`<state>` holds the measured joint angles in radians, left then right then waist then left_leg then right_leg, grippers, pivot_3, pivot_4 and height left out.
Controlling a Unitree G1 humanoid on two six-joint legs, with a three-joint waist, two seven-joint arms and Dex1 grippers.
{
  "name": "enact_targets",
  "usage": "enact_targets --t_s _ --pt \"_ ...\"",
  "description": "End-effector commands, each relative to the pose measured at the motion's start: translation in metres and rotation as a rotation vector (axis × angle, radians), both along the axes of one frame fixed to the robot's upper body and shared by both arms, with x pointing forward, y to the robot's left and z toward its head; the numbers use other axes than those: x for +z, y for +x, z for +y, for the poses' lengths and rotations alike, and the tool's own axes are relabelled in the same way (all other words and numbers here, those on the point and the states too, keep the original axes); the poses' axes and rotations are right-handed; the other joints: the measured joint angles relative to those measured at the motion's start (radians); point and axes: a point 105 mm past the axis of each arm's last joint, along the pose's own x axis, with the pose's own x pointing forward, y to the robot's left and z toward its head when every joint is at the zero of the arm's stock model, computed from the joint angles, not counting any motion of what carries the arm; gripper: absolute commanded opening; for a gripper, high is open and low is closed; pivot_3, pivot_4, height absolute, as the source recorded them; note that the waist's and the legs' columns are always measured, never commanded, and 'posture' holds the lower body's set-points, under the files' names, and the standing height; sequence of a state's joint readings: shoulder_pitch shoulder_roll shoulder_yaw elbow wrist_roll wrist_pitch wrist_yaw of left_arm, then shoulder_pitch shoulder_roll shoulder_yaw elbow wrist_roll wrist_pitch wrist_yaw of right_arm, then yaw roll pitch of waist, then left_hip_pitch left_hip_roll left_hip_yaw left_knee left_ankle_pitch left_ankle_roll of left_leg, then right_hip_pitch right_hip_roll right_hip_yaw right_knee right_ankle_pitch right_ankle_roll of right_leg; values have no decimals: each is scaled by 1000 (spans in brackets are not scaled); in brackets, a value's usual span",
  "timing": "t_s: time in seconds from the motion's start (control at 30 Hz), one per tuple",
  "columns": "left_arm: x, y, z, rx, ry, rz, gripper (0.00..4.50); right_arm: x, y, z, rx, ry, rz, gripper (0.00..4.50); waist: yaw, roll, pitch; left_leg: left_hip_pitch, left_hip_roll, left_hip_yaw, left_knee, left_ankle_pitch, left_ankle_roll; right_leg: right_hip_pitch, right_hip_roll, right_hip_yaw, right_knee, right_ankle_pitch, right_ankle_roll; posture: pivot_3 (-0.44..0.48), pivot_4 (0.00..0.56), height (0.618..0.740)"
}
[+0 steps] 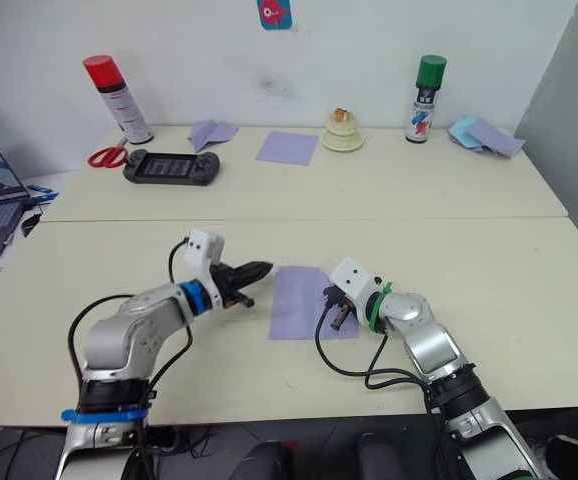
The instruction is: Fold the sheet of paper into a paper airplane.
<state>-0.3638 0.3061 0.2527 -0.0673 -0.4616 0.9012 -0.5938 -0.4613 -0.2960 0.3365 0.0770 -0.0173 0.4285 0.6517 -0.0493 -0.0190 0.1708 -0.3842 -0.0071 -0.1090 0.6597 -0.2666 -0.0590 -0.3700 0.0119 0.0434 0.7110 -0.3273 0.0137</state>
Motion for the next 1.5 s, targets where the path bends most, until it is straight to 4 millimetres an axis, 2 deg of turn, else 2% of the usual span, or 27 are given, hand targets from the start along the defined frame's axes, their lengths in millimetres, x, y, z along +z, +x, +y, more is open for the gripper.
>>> enact_targets --t_s 0.03,0.17,0.33,0.5,0.67,0.8,0.97,1.2,1.3,1.47,1.5 --pt "9 -5 1 33 -103 15 984 -18 -3 -4 -2 -42 62 0 1 0 0 0 0 0 0 0 0 0 0 0 0 0 0 0 150 740" --pt "-4 -1 -1 75 -165 87 2155 -17 -2 -4 4 -47 60 0 2 0 0 0 0 1 0 0 0 1 0 1 -1 0 0 0 150 740" --pt "-15 12 -7 90 -204 143 2155 -15 0 -5 6 -50 57 0 5 0 0 1 0 1 0 0 -1 0 0 0 0 0 0 0 150 740" --pt "-23 11 -28 6 -231 217 2155 -14 1 -7 5 -53 54 0 7 0 0 1 0 1 0 1 -2 1 0 1 -1 0 0 0 150 740" --pt "-18 9 -45 -59 -253 250 2155 -14 1 -8 2 -55 54 0 11 0 0 1 0 1 0 1 -2 1 0 1 -1 0 0 0 150 740" --pt "-21 15 -46 -40 -232 251 2155 -15 0 -8 0 -55 55 0 11 0 0 1 0 1 0 1 -2 1 0 0 -1 0 0 0 150 740" --pt "-9 27 -40 2 -260 189 2155 -15 0 -8 -2 -54 55 0 12 0 0 1 0 1 0 1 -3 1 0 1 -1 0 0 0 150 740" --pt "-6 28 -37 2 -258 173 2155 -16 -1 -8 -2 -54 57 0 11 0 0 1 0 1 -2 2 -4 0 0 1 -3 0 0 0 150 740" --pt "-3 27 -40 -15 -273 164 1600 -16 -1 -7 -1 -53 58 0 11 0 0 1 0 1 -4 2 -5 0 0 1 -5 0 0 0 150 740" --pt "1 27 -41 -35 -231 126 85 -17 -3 -8 -1 -54 61 0 11 0 0 1 0 1 -15 7 -11 0 0 0 -13 2 0 0 150 740" --pt "1 28 -39 -30 -210 117 34 -17 -3 -8 -2 -54 62 0 11 0 0 1 1 0 -15 7 -12 0 0 0 -13 2 0 0 150 740"
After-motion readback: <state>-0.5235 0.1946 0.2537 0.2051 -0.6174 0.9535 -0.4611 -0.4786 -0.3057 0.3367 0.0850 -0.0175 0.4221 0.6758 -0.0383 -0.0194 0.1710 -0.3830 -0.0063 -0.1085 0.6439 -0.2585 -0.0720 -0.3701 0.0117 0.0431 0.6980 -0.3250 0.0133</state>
